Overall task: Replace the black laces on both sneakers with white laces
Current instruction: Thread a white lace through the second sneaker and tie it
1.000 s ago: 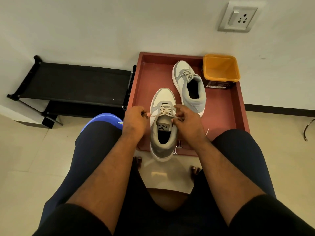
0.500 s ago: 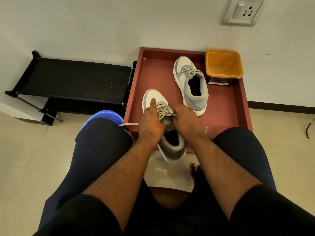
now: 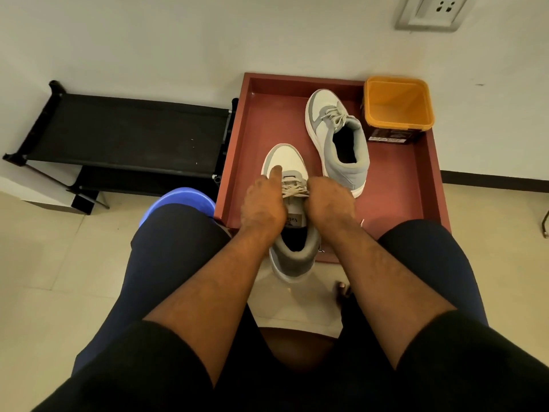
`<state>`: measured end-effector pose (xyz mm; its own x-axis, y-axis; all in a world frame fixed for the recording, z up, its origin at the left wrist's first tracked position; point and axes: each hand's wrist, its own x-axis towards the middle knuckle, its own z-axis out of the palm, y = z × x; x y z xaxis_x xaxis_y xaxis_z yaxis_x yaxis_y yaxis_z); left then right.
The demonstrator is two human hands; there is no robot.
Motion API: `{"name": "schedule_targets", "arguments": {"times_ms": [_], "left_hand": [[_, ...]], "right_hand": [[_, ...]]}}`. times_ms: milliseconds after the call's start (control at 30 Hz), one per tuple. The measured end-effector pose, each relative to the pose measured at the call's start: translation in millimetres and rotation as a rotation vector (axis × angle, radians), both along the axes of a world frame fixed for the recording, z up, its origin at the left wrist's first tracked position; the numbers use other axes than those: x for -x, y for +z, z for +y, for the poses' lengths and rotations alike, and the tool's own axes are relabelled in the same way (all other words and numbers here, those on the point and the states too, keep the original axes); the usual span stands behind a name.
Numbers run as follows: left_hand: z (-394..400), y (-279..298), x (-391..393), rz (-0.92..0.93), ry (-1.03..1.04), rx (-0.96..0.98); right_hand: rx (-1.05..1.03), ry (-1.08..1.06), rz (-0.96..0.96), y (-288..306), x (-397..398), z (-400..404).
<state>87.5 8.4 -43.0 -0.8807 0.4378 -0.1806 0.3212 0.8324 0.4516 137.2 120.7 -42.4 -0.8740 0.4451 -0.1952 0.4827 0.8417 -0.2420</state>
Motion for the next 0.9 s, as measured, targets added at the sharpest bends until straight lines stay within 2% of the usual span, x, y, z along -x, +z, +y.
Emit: {"name": "schedule_targets", "arguments": {"times_ms": [100, 167, 233, 333, 400, 467, 567, 700, 833, 900], "left_hand": [[-10, 2, 8, 0.007, -0.045, -0.007], [-12, 1, 9, 0.018, -0.043, -0.028], [-14, 2, 7, -0.088, 0.041, -0.125], [-23, 6, 7, -0.336, 0.175, -0.322], [-28, 10, 3, -0.450, 0.224, -0.401], [-29, 8, -3, -0.521, 0.260, -0.473], [-28, 8, -8, -0.538, 0.259, -0.515], [-29, 8, -6, -0.517, 0.228, -0.506], [-30, 5, -2, -0.571, 0.232, -0.540], [-28, 4, -3, -0.505, 0.130, -0.522]], "right_hand": [[0.210, -0.082, -0.005, -5, -7, 16], [0.236, -0.081, -0.009, -8, -7, 19], [0.136, -0.027, 0.019, -7, -8, 13], [0.004, 0.040, 0.242, -2, -27, 3], [-0.090, 0.179, 0.327, 0, -39, -7], [-0.206, 0.299, 0.229, -7, -43, -14], [-0.274, 0.319, 0.048, -10, -37, -19], [-0.342, 0.338, -0.008, -15, -27, -21], [-0.246, 0.296, 0.282, -11, -29, -18], [-0.238, 0.229, 0.425, -4, -29, -14]]}}
